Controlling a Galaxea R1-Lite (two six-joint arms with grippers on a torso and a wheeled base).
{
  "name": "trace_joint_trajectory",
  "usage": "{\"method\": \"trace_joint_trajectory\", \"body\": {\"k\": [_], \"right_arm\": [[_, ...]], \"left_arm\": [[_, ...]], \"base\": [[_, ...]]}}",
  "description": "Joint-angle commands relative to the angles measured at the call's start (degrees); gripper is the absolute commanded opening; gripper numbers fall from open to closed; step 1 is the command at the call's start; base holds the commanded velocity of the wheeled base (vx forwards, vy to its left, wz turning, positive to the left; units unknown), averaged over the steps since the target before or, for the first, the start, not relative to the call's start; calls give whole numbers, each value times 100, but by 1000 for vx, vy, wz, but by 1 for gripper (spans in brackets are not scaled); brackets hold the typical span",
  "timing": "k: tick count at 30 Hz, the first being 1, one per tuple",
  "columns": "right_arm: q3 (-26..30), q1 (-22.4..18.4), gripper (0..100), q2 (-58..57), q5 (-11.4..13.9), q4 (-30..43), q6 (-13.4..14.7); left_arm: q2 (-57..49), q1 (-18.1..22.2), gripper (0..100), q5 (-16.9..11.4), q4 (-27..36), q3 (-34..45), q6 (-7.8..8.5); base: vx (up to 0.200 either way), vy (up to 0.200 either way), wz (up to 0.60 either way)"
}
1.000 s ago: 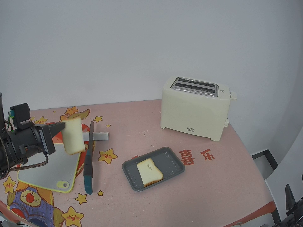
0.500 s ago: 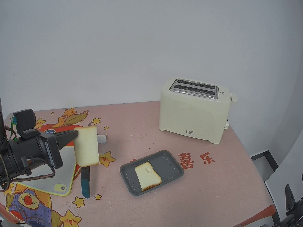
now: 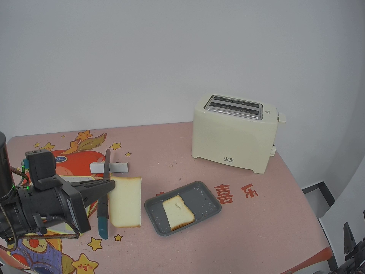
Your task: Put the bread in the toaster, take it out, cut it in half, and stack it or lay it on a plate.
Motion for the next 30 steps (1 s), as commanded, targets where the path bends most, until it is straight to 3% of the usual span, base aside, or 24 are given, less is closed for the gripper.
{"method": "trace_joint_trajectory", "body": {"k": [1, 16, 20, 26, 30], "right_arm": [[101, 2, 100, -90, 0, -1, -1], [101, 2, 100, -90, 0, -1, -1], [101, 2, 100, -90, 0, -1, -1], [101, 2, 100, -90, 0, -1, -1], [101, 2, 100, -90, 0, -1, -1]], "left_arm": [[12, -108, 0, 1, -4, 31, -3], [-15, -126, 0, 1, -13, 75, -3], [3, -135, 0, 10, -21, 31, -117], [284, -275, 0, 27, -21, -242, -847], [847, -319, 0, 247, -21, -453, -1567]], "base": [[0, 0, 0], [0, 0, 0], [0, 0, 0], [0, 0, 0], [0, 0, 0]]}}
